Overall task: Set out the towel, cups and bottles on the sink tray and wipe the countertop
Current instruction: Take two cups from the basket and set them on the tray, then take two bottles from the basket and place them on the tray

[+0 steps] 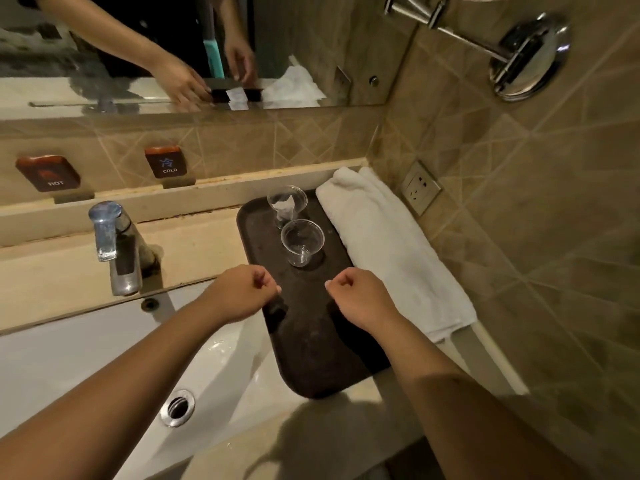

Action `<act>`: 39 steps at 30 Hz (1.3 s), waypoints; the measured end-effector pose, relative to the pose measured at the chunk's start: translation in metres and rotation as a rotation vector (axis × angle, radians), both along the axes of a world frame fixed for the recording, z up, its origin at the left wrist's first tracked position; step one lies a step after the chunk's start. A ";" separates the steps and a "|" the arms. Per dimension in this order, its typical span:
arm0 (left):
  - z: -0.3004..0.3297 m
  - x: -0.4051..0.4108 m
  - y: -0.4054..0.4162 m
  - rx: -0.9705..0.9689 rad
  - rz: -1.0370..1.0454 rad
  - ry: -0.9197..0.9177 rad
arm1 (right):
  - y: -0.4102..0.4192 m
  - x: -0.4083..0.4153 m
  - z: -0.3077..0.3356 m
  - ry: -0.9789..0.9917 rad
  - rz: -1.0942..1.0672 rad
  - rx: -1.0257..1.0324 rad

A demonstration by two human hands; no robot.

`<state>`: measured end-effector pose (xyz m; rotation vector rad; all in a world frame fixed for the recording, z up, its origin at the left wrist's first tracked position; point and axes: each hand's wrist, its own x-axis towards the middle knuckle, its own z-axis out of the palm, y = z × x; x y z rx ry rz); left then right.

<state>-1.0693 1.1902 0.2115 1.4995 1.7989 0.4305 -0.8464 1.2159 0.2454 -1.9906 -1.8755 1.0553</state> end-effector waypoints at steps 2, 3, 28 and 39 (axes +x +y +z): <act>0.007 0.012 -0.017 0.025 -0.085 0.072 | -0.025 0.012 0.011 -0.031 0.060 0.014; 0.012 0.019 -0.026 0.026 -0.131 0.105 | -0.038 0.019 0.017 -0.051 0.082 0.026; 0.117 0.466 -0.442 0.490 -1.456 0.342 | -0.647 0.347 0.072 -0.372 -0.676 0.075; 0.119 0.644 -0.692 0.635 -1.997 0.194 | -0.931 0.408 0.076 -0.388 -1.291 -0.010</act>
